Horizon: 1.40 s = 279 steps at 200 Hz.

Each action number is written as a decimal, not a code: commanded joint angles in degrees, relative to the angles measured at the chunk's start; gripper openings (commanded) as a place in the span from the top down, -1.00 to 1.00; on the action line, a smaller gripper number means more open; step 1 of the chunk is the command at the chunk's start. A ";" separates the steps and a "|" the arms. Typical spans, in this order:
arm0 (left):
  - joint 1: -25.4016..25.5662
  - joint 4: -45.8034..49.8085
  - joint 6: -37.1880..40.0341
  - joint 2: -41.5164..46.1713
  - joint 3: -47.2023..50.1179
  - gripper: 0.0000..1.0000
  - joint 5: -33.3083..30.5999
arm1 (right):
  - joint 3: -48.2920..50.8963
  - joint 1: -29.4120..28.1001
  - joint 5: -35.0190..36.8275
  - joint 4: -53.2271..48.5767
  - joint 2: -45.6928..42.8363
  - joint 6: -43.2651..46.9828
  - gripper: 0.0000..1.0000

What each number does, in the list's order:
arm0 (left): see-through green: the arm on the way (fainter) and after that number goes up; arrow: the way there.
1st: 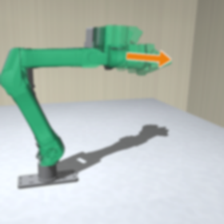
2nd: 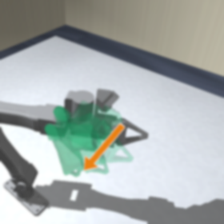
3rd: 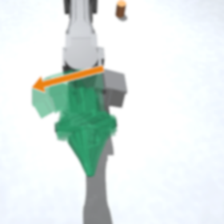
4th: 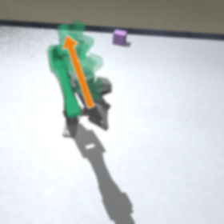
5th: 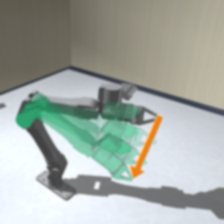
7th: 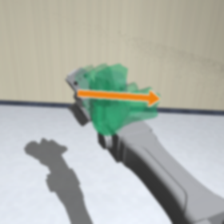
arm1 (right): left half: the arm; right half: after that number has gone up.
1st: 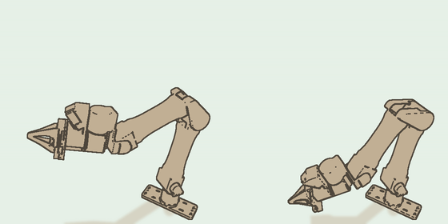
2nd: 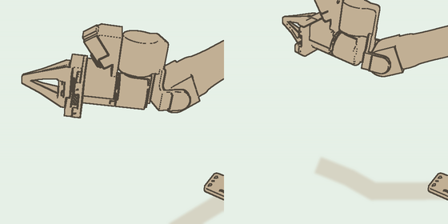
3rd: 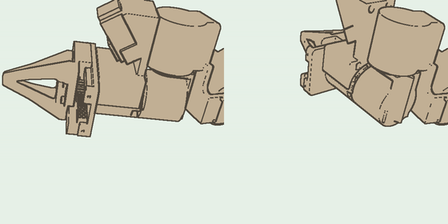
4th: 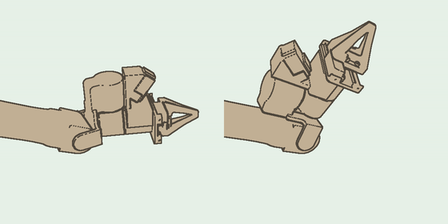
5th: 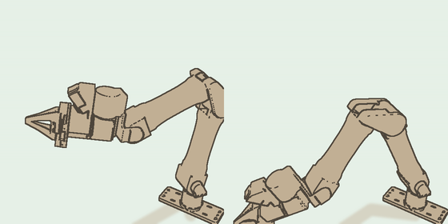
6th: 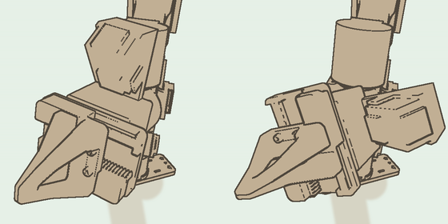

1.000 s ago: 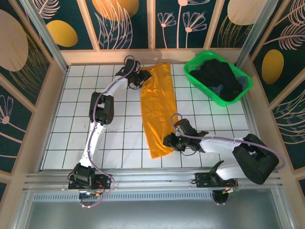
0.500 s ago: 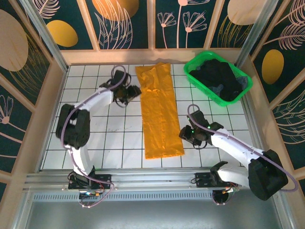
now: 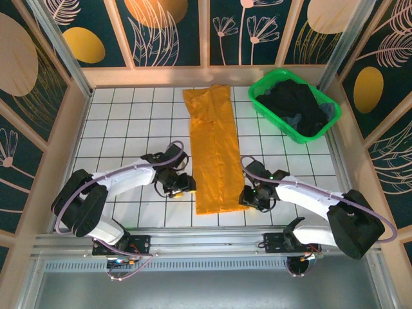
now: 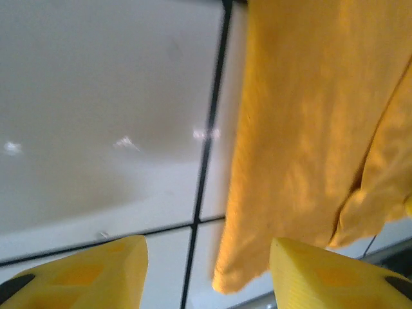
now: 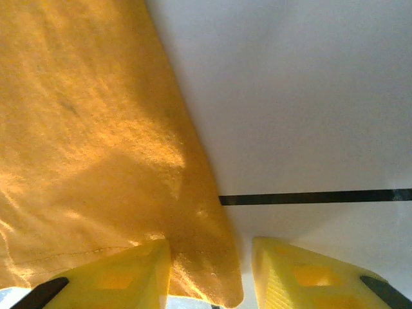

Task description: Fold and stack the t-shirts

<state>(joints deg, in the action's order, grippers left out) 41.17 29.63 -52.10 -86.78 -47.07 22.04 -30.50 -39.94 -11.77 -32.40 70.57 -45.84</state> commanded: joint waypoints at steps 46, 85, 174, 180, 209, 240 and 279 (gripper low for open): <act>8.17 -5.89 -10.55 -0.74 4.48 -0.16 5.75 | 1.83 -4.40 -5.64 6.91 1.24 -1.52 1.00; 8.74 -7.65 -13.01 -0.65 6.78 -0.11 5.90 | 2.46 -9.11 -6.24 5.95 0.36 -3.80 1.00; 9.37 -2.94 -14.08 4.61 8.25 1.00 0.30 | -0.50 -11.02 -3.26 2.59 -2.53 -5.60 1.00; 9.37 -2.90 -14.35 5.11 7.78 1.00 0.05 | -1.16 -10.59 -2.89 2.25 -2.61 -5.35 1.00; 8.36 -1.64 -14.97 5.76 3.58 1.00 -2.50 | -5.62 -6.48 -1.13 0.17 -2.63 -3.47 1.00; 1.89 -2.57 -13.71 5.28 -0.44 1.00 -3.41 | -11.72 0.56 -0.71 -0.66 -0.56 0.62 1.00; -4.65 -5.86 -10.66 -1.38 -9.83 1.00 -1.75 | -21.01 6.91 -0.55 1.51 7.49 5.46 1.00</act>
<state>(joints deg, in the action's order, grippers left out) 39.11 25.93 -65.39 -83.70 -50.89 20.34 -46.24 -35.73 -13.54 -31.03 73.52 -44.88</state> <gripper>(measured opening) 0.052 0.049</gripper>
